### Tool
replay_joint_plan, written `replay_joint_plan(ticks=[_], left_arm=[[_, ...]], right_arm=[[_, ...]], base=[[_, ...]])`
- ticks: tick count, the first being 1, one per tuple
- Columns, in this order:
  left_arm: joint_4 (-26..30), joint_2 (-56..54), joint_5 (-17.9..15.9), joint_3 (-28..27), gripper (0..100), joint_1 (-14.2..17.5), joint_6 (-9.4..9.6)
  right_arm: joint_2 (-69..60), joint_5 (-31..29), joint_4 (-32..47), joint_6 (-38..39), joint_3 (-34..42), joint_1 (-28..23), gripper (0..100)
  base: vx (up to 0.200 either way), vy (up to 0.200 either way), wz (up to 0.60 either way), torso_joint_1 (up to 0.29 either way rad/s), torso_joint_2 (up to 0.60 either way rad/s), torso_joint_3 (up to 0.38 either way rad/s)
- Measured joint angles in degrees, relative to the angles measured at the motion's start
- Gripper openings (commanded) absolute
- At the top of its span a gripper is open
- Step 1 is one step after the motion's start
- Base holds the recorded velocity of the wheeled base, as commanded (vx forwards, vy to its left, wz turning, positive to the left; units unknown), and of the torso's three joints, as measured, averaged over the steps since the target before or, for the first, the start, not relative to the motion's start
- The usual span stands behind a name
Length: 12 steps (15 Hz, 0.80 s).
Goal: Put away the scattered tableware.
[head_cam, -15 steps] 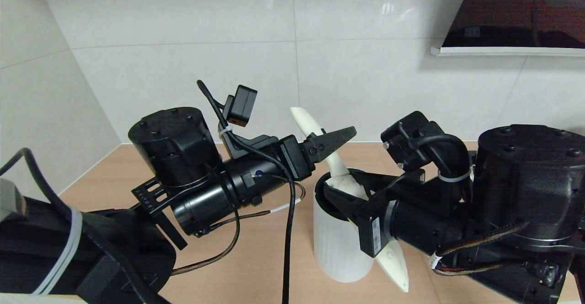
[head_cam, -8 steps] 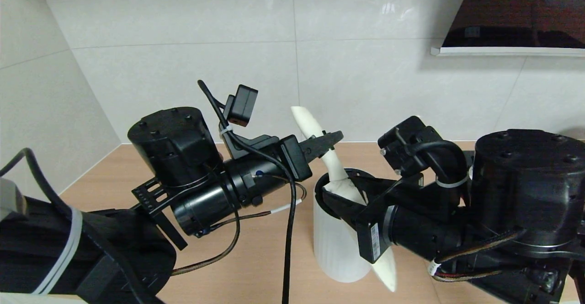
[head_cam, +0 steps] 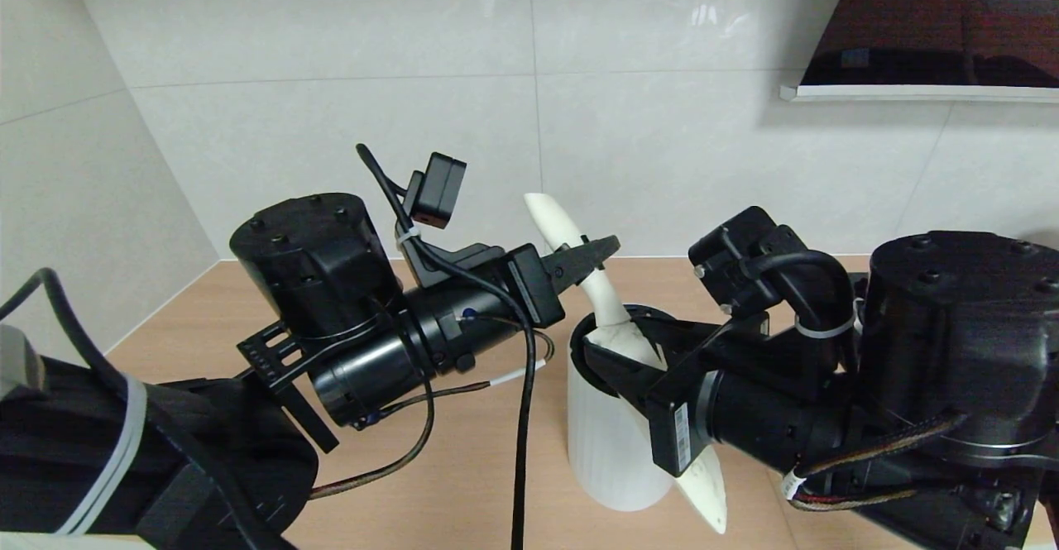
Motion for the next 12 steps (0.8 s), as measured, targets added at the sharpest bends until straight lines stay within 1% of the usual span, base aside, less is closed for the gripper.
replay_joint_plan(ticks=[1,2,4,6,10,11,12], left_arm=[[0.0,0.0,0.0,0.0,0,0.0,0.00],[0.0,-0.1,0.0,0.0,0,0.0,0.00],[-0.7,-0.2,0.1,0.0,0,0.0,-0.02],[-4.7,-0.2,0.1,0.0,0,0.0,0.11],[-6.6,-1.8,0.1,0.2,0,0.0,0.57],[-6.7,-2.5,0.1,0.2,0,0.1,1.61],[-6.7,-3.4,0.1,0.2,0,0.4,4.29]], right_arm=[[0.0,-0.1,0.0,0.0,0.0,0.0,0],[0.0,-0.1,-0.1,0.0,0.0,0.0,100],[-0.1,0.0,-0.5,0.0,0.0,0.0,100],[-0.7,0.0,-0.5,0.0,0.0,0.0,100],[-4.7,-0.1,-0.3,-1.0,0.3,-1.0,100],[-6.1,-0.1,-0.2,-1.7,0.4,-2.0,100],[-7.7,-0.1,-0.1,-2.4,0.4,-3.2,100]], base=[[0.000,0.000,0.00,0.000,0.00,0.000],[0.000,0.000,0.00,0.000,0.00,0.000],[0.000,0.000,0.00,0.000,0.00,0.000],[0.000,0.000,0.00,0.000,0.00,0.000],[0.000,0.000,0.00,0.000,0.00,0.000],[0.000,0.000,0.00,0.000,0.00,0.000],[0.000,0.000,0.00,0.000,0.00,0.000]])
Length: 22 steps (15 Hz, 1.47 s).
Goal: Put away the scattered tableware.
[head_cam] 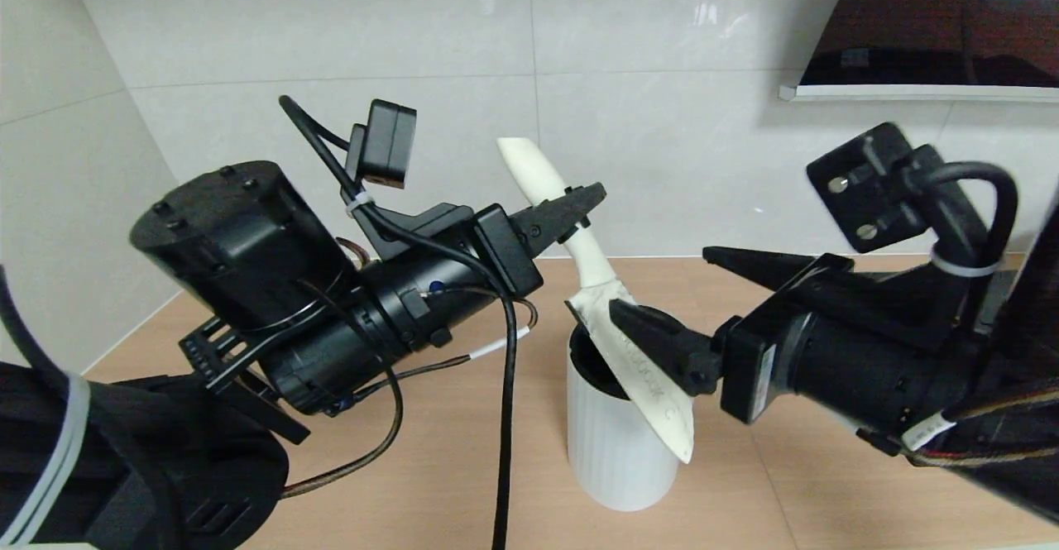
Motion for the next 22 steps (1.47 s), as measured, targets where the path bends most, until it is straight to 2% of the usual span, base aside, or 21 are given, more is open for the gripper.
replay_joint_plan(ticks=[2,4,5,6,9,10,12,22], left_arm=[[-1.8,-1.1,0.0,0.0,0,0.7,7.78],[-7.9,-0.9,-0.3,0.1,0,1.6,17.30],[-11.8,-0.2,-0.4,0.1,0,1.9,20.26],[-14.5,0.9,-1.1,0.0,0,2.0,22.37],[-15.6,3.7,-1.6,0.2,0,1.9,28.99],[-15.6,4.3,-1.7,0.5,0,1.8,30.00],[-15.5,5.2,-1.7,1.1,0,1.4,30.66],[-15.5,9.0,-1.7,2.7,0,0.3,30.90]], right_arm=[[-2.4,0.0,0.1,-0.5,-0.3,-2.4,100],[-3.7,0.1,0.0,-0.6,-0.6,-5.1,100],[-3.9,0.2,0.1,-0.6,-0.7,-6.2,100],[-4.1,0.3,0.0,-0.7,-0.9,-6.9,100],[-4.1,0.3,0.0,-1.0,-1.1,-7.6,100],[-3.9,0.3,0.0,-1.2,-1.1,-8.0,100],[-3.6,0.4,0.0,-1.4,-1.1,-8.5,100],[-2.9,0.4,0.0,-1.4,-1.0,-8.7,100]], base=[[0.000,0.000,0.00,0.000,0.00,0.000],[0.000,0.000,0.00,0.000,0.00,0.000],[0.000,0.000,0.00,0.000,0.00,0.000],[0.000,0.000,0.00,0.000,0.00,0.000],[0.000,0.000,0.00,0.000,0.00,0.000],[0.000,0.000,0.00,0.000,0.00,0.000],[0.000,0.000,0.00,0.000,0.00,0.000],[0.000,0.000,0.00,0.000,0.00,0.000]])
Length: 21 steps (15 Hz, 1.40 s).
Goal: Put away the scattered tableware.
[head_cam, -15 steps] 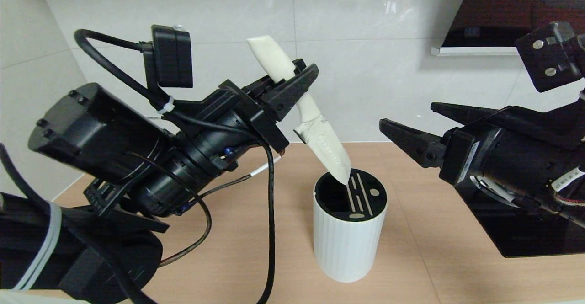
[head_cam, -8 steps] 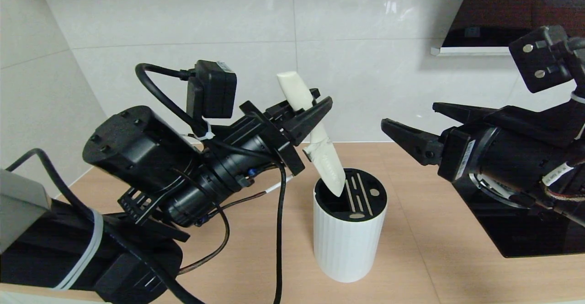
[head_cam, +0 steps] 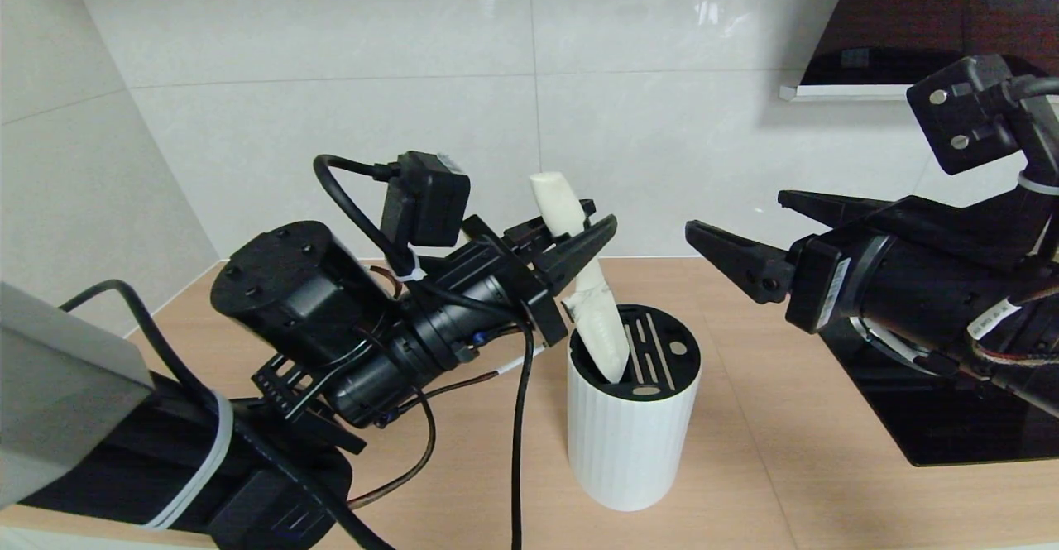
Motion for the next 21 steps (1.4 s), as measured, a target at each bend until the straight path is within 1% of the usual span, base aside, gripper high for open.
replay_joint_plan(ticks=[7,10,15,16,21], left_arm=[[-0.4,5.7,0.2,0.0,0,-0.7,0.00],[-2.2,8.4,0.2,-0.4,0,-0.9,-0.02],[-2.2,11.3,0.4,-1.0,0,-1.9,-0.07],[-2.2,11.6,0.5,-1.0,100,-2.0,-0.10],[-2.3,12.0,1.5,-1.2,100,-2.1,-0.32]], right_arm=[[0.3,-0.1,0.0,0.0,0.0,0.0,100],[0.6,-0.1,0.0,0.0,0.1,0.0,100],[0.8,-0.1,0.0,0.0,0.1,0.0,100],[0.9,-0.1,0.0,0.0,0.1,0.0,100],[0.9,-0.1,0.0,0.0,0.2,0.0,100]], base=[[0.000,0.000,0.00,0.000,0.00,0.000],[0.000,0.000,0.00,0.000,0.00,0.000],[0.000,0.000,0.00,0.000,0.00,0.000],[0.000,0.000,0.00,0.000,0.00,0.000],[0.000,0.000,0.00,0.000,0.00,0.000]])
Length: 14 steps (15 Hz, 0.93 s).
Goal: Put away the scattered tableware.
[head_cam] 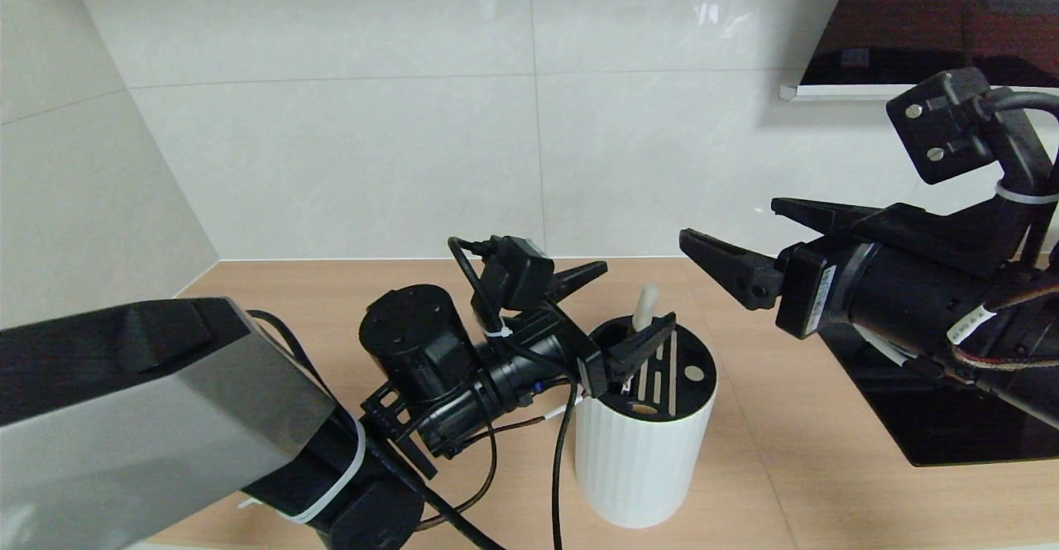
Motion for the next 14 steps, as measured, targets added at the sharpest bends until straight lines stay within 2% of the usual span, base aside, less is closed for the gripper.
replay_joint_plan(ticks=[4,6,10,14], left_arm=[[0.0,-0.1,0.5,0.0,100,-0.3,-0.09],[0.0,-1.4,1.4,0.1,100,-0.6,-0.90],[0.0,-10.0,3.2,1.5,100,-1.1,-1.32],[0.0,-21.9,4.4,10.0,100,0.0,-1.32]], right_arm=[[0.0,0.0,0.0,0.0,0.0,0.0,100],[0.0,-0.1,-0.1,0.0,0.0,0.0,100],[-0.5,0.2,-0.2,0.1,0.3,-0.9,100],[-3.6,1.7,-0.7,1.1,3.6,-9.7,100]], base=[[0.000,0.000,0.00,0.000,0.00,0.000],[0.000,0.000,0.00,0.000,0.00,0.000],[0.000,0.000,0.00,0.000,0.00,0.000],[0.000,0.000,0.00,0.000,0.00,0.000]])
